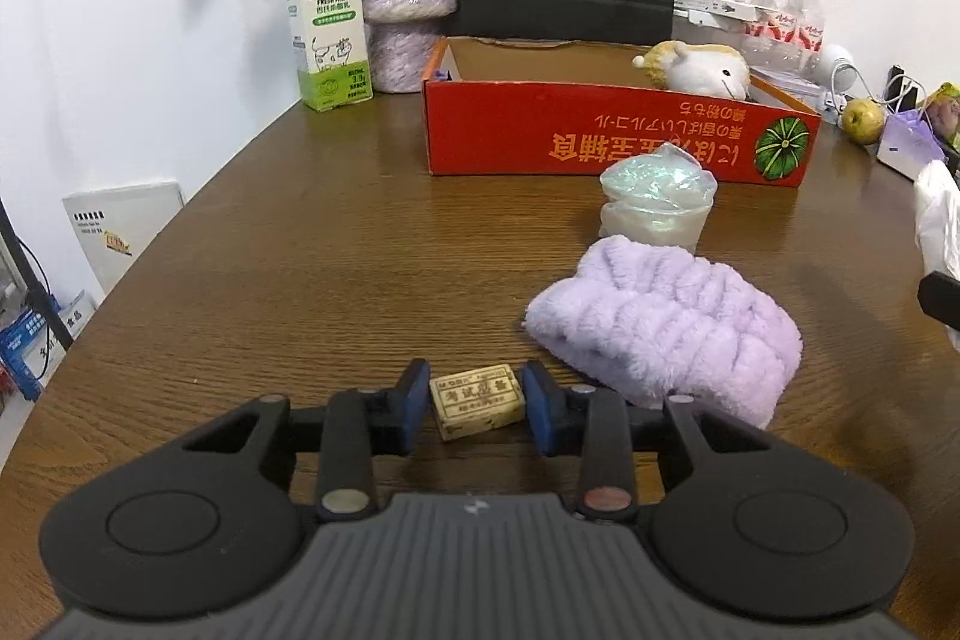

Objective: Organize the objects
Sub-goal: 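Grasp the small yellow block with the left gripper while the right gripper holds the cloth, then carry the block with the left gripper and the cloth with the right into the red box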

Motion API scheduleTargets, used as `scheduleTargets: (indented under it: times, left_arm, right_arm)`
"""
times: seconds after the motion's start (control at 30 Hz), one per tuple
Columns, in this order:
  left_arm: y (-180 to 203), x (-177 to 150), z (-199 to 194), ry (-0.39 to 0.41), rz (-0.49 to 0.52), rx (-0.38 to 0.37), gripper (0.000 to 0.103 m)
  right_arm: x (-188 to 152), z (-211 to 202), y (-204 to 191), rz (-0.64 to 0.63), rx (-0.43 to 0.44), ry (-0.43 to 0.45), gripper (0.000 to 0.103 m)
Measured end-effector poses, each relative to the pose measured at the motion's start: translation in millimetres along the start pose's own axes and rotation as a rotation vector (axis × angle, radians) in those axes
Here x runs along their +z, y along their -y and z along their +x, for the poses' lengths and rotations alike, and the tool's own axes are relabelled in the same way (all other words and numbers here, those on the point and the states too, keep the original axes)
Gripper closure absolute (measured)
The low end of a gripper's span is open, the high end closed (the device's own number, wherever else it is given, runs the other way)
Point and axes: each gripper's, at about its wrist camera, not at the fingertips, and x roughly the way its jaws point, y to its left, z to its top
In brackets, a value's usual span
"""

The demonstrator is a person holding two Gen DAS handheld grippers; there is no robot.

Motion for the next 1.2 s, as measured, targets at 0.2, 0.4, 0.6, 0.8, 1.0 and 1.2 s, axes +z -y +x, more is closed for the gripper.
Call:
scheduleTargets:
  times: [0.2,0.4,0.6,0.8,1.0,1.2]
  left_arm:
    - [-1,-2,-16,0.086,-0.01,0.021,0.068]
    - [-3,-3,-32,0.165,-0.024,0.041,0.068]
    - [-3,-3,-40,0.203,-0.036,0.064,0.068]
    - [-1,-5,-49,0.239,-0.053,0.087,0.068]
    - [11,-6,-61,0.272,-0.07,0.072,0.068]
    - [24,-2,-73,0.307,-0.058,0.043,0.068]
  right_arm:
    - [0,-1,-1,-0.004,0.004,0.006,0.055]
    - [0,-2,-1,-0.006,0.003,0.007,0.055]
    - [-1,-3,-2,-0.014,-0.005,0.017,0.055]
    - [0,-5,-4,-0.019,-0.019,0.029,0.055]
    - [0,-9,-7,-0.011,-0.032,0.046,0.056]
    - [2,-16,-8,0.01,-0.045,0.07,0.056]
